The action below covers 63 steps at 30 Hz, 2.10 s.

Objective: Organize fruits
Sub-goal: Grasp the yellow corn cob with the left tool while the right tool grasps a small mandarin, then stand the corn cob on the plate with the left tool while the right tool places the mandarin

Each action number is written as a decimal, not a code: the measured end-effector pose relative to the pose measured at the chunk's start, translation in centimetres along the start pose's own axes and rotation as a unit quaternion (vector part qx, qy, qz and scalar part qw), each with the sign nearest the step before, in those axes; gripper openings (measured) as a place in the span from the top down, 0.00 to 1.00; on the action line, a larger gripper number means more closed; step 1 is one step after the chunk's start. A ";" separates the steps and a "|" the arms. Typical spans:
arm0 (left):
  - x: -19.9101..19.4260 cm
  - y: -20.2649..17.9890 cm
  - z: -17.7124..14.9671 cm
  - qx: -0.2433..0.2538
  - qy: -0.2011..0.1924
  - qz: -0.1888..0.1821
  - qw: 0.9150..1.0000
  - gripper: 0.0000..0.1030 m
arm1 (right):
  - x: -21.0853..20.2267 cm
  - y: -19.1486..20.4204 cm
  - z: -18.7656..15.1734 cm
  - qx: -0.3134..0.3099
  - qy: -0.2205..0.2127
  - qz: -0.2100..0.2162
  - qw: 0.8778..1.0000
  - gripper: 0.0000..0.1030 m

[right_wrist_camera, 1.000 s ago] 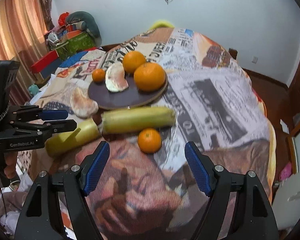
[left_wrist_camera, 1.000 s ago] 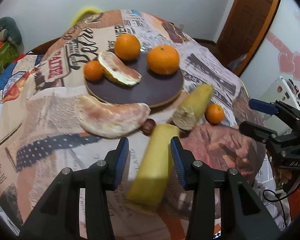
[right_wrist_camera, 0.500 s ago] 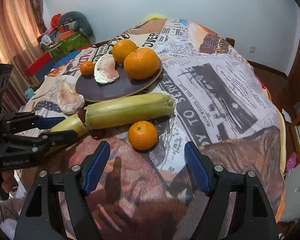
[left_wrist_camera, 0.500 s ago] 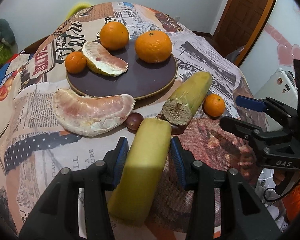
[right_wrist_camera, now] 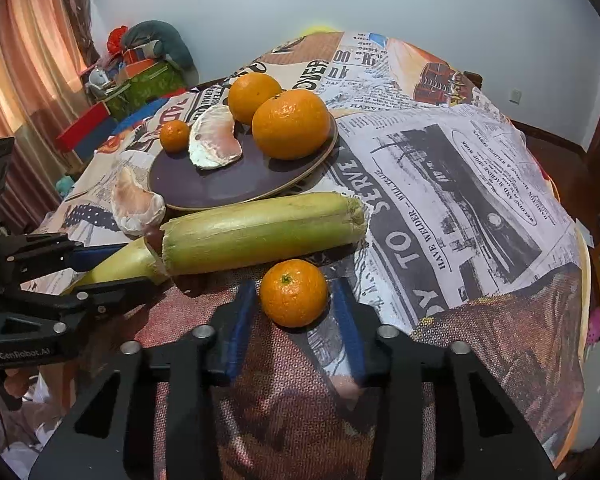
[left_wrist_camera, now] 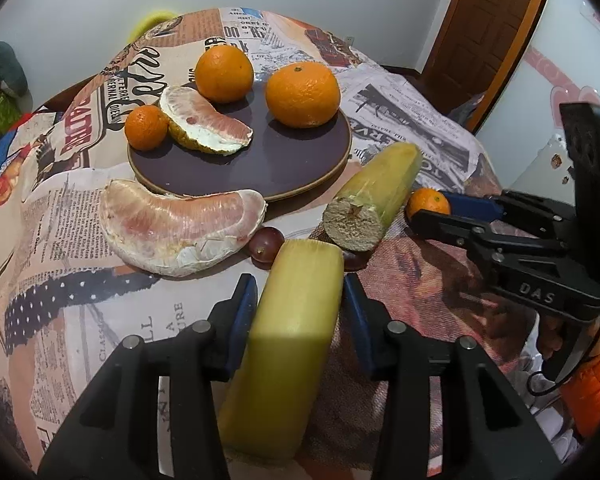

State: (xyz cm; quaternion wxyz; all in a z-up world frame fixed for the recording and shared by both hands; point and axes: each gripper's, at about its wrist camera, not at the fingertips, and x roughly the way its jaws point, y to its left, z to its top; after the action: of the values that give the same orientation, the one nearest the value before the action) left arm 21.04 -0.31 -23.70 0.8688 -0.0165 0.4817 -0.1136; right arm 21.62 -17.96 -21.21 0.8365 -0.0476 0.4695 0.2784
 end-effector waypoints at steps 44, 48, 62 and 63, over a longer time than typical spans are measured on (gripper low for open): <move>-9.9 3.6 6.5 -0.042 -0.159 0.024 0.986 0.64 | -3.5 2.0 6.5 -0.024 -0.095 0.019 0.995 0.69; -9.1 4.7 7.4 -0.048 -0.161 0.035 0.985 0.64 | -2.4 2.1 7.0 -0.026 -0.090 0.024 0.995 0.69; -4.0 6.1 8.9 -0.056 -0.115 0.031 0.991 0.64 | 1.7 2.0 8.0 -0.029 -0.058 0.039 0.997 0.69; -3.6 6.2 9.0 -0.058 -0.110 0.026 0.992 0.64 | 2.0 2.0 8.0 -0.030 -0.055 0.040 0.997 0.69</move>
State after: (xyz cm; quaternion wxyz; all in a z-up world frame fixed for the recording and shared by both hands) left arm 27.89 5.78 -16.77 0.9167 -0.0664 0.3895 -0.0600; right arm 27.48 -12.71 -18.04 0.8476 -0.0384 0.4157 0.3276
